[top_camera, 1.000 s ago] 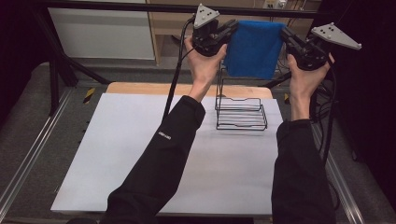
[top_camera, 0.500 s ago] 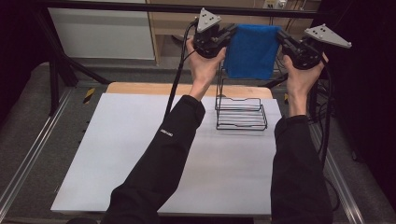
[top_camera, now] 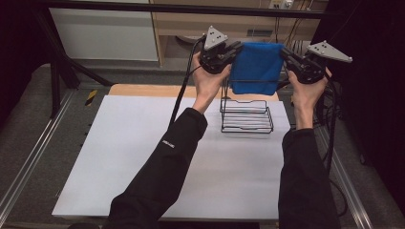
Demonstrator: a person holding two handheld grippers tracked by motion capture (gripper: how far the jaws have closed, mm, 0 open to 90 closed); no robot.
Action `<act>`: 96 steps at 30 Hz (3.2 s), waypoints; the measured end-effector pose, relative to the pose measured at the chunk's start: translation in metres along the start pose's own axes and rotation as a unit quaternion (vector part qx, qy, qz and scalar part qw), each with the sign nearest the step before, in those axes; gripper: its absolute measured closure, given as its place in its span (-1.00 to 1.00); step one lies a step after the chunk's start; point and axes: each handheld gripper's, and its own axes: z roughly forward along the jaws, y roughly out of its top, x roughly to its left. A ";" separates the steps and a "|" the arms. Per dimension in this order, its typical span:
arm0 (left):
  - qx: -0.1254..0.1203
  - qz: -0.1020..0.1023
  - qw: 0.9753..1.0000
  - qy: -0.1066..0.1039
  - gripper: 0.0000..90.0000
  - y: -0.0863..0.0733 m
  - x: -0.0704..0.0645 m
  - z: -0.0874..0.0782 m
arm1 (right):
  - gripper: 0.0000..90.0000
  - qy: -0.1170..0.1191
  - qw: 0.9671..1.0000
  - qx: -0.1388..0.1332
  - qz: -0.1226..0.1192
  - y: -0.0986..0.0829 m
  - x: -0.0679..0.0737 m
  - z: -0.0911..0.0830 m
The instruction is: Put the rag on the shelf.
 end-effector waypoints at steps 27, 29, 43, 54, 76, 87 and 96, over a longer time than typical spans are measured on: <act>0.052 -0.013 0.997 -0.056 0.88 -0.015 -0.016 -0.019 | 0.89 0.035 0.999 0.037 0.016 -0.013 0.004 -0.036; 0.061 -0.004 0.997 -0.056 0.87 -0.015 -0.018 -0.020 | 0.89 0.038 0.998 0.045 0.018 -0.013 0.003 -0.039; 0.114 0.001 0.991 -0.068 0.85 -0.028 -0.029 -0.026 | 0.88 0.062 0.992 0.105 0.015 -0.021 0.008 -0.046; 0.144 0.002 0.987 -0.071 0.79 -0.045 -0.033 -0.024 | 0.87 0.067 0.989 0.132 0.019 -0.040 0.008 -0.042; 0.094 -0.043 0.992 -0.075 0.70 -0.013 -0.027 -0.041 | 0.87 0.067 0.990 0.126 0.001 -0.046 0.009 -0.041; 0.191 -0.031 0.977 -0.093 1.00 -0.037 -0.034 -0.025 | 0.84 0.069 0.990 0.123 0.001 -0.047 0.010 -0.042; 0.211 -0.015 0.974 -0.083 1.00 -0.051 -0.035 -0.018 | 0.45 0.079 0.992 0.097 0.006 -0.042 0.014 -0.050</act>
